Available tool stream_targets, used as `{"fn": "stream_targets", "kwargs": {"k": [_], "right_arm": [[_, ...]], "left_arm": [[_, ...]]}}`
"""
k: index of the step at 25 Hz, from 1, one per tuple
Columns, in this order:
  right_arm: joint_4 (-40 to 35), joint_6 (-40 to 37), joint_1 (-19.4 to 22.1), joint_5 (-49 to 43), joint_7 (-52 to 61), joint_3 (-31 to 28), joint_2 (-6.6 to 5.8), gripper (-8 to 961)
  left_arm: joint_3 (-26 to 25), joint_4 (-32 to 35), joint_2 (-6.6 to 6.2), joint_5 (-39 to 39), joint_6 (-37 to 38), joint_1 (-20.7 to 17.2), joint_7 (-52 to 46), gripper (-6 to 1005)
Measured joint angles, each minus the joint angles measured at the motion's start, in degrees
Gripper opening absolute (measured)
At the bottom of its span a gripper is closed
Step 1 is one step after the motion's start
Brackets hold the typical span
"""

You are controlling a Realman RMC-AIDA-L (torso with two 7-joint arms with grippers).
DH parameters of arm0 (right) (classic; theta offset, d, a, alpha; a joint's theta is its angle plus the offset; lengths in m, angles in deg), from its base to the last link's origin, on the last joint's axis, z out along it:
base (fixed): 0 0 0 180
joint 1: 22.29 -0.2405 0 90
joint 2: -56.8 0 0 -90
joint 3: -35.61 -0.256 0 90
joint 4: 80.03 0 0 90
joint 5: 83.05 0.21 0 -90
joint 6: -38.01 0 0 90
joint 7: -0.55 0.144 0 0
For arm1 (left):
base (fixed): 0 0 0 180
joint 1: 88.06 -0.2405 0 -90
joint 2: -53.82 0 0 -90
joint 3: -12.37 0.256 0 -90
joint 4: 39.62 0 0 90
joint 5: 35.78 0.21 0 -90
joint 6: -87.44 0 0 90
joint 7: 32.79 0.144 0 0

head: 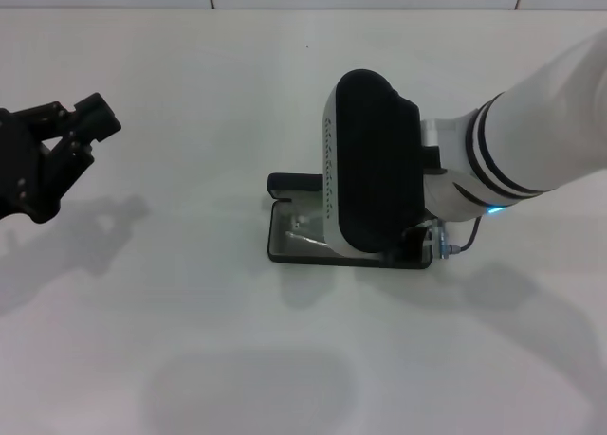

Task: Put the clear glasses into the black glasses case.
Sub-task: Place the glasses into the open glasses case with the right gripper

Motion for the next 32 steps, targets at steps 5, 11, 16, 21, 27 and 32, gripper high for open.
{"fn": "stream_targets", "kwargs": {"k": [5,11,16,21,27,32], "right_arm": [[1.5,1.8,-0.4,-0.2,0.0,0.4,0.00,158],[2.3,1.5,-0.9,-1.2,0.0,0.7,0.00,160],[3.2,1.6,-0.8,-2.6,0.1,0.8,0.00,162],[3.9,3.2,-0.9,-2.6,0.1,1.5,0.00,164],[4.3,3.9,-1.1,-2.6,0.0,1.6,0.00,166],[5.5,5.9,-1.3,-2.6,0.0,1.6,0.00,168]], "left_arm": [[0.0,-0.1,0.04,-0.2,-0.1,0.0,0.0,109],[0.0,-0.2,0.10,-0.3,-0.3,0.0,0.0,109],[0.0,-0.4,0.28,-0.3,-0.4,0.1,-0.1,109],[0.0,-0.4,0.54,-0.1,-0.4,0.0,0.0,109],[0.0,-0.5,0.62,0.0,-0.4,0.0,0.1,110],[0.0,-0.6,0.62,0.0,-0.4,0.0,0.3,110]]}}
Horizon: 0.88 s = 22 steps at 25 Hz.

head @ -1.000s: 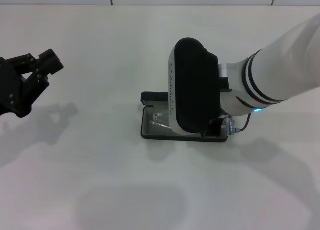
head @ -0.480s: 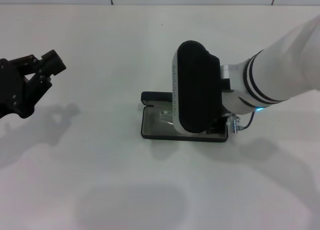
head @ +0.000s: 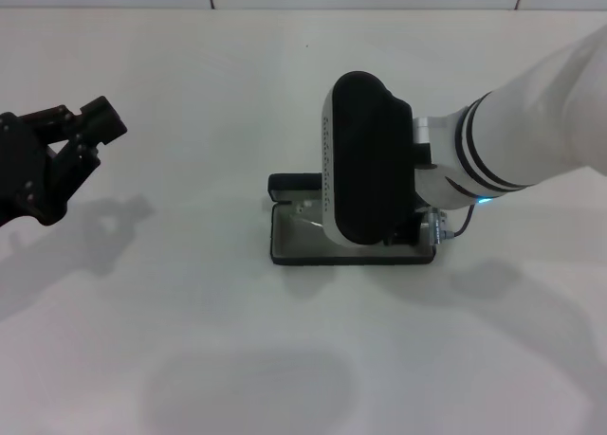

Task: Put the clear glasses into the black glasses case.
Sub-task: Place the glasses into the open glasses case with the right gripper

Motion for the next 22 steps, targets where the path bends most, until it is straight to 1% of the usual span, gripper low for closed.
{"fn": "stream_targets", "kwargs": {"k": [10,17,22], "right_arm": [[0.7,1.6,-0.3,0.0,-0.3,0.0,0.00,171],[0.7,-1.1,-1.2,-1.3,-0.4,0.8,0.00,174],[0.4,-1.5,-1.3,-2.4,-0.4,1.5,0.00,176]], "left_arm": [[0.0,0.0,-0.01,0.0,0.0,0.1,0.1,110],[-0.1,0.0,-0.01,-0.1,-0.1,0.1,0.2,110],[-1.0,0.0,0.00,0.0,-0.1,0.1,0.2,110]]}}
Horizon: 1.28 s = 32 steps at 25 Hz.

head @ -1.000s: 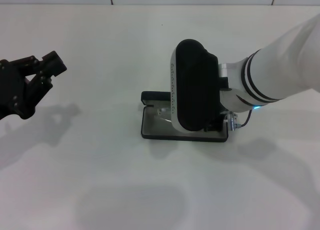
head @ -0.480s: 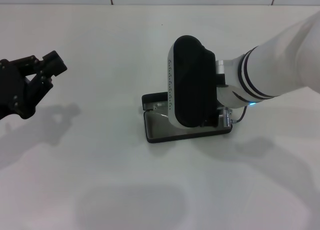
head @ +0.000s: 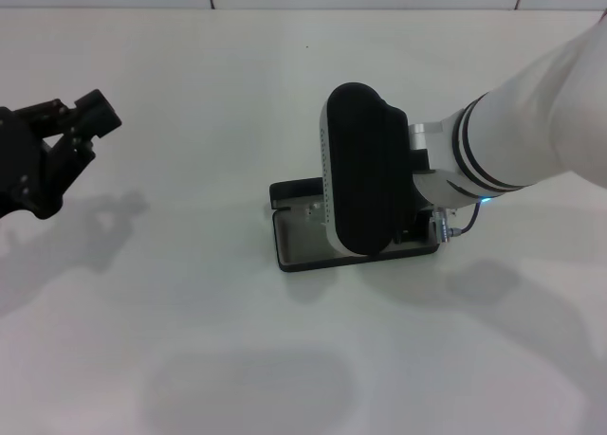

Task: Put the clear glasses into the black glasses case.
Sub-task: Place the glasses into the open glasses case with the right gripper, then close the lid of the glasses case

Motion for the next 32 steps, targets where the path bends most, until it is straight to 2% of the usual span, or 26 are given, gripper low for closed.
{"fn": "stream_targets", "kwargs": {"k": [19,32], "right_arm": [[-0.8,1.2,0.4,-0.4,0.0,-0.2,0.00,181],[-6.6,0.1,4.9,-0.6,-0.1,-0.5,0.00,182]], "left_arm": [[-0.4,0.0,0.08,0.2,0.0,0.0,0.0,111],[-0.4,0.0,0.05,0.2,0.0,0.0,-0.2,111]]}}
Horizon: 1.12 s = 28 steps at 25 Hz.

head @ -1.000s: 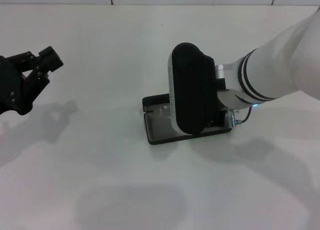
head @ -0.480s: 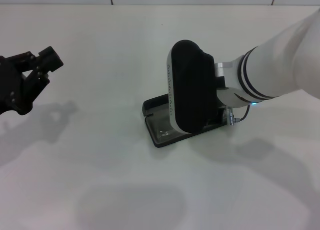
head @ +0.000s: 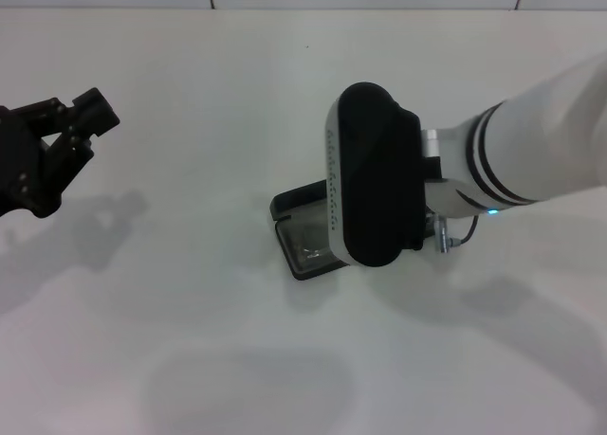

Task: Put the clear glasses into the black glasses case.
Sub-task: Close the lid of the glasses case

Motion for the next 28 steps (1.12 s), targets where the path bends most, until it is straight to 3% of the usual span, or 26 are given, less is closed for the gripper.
{"fn": "stream_targets", "kwargs": {"k": [13,17,20,22,24,28], "right_arm": [[-18.7,-0.9,16.5,8.0,-1.2,-12.0,-0.47,182],[-24.6,-3.4,21.6,20.9,-5.1,-25.6,-0.51,182],[-23.6,-6.2,23.7,37.5,-8.3,-40.8,-0.69,181],[-21.4,-9.3,24.8,43.8,-9.2,-50.4,-0.76,181],[-17.5,-13.5,25.4,47.2,-10.1,-60.7,-0.72,181],[-6.3,-19.9,26.0,51.8,-15.1,-76.2,-0.67,181]], "left_arm": [[0.0,0.7,-0.39,1.9,0.0,3.8,-3.7,112],[0.0,2.0,-0.09,2.3,0.0,5.0,-5.6,112],[0.0,4.1,0.23,4.8,-0.6,6.4,-8.2,116],[0.0,4.8,0.57,6.2,-1.7,7.7,-9.4,119],[-0.1,7.1,3.24,12.7,-8.9,13.4,-14.6,122],[-0.1,8.6,6.50,20.4,-18.2,18.6,-19.4,128]]}}
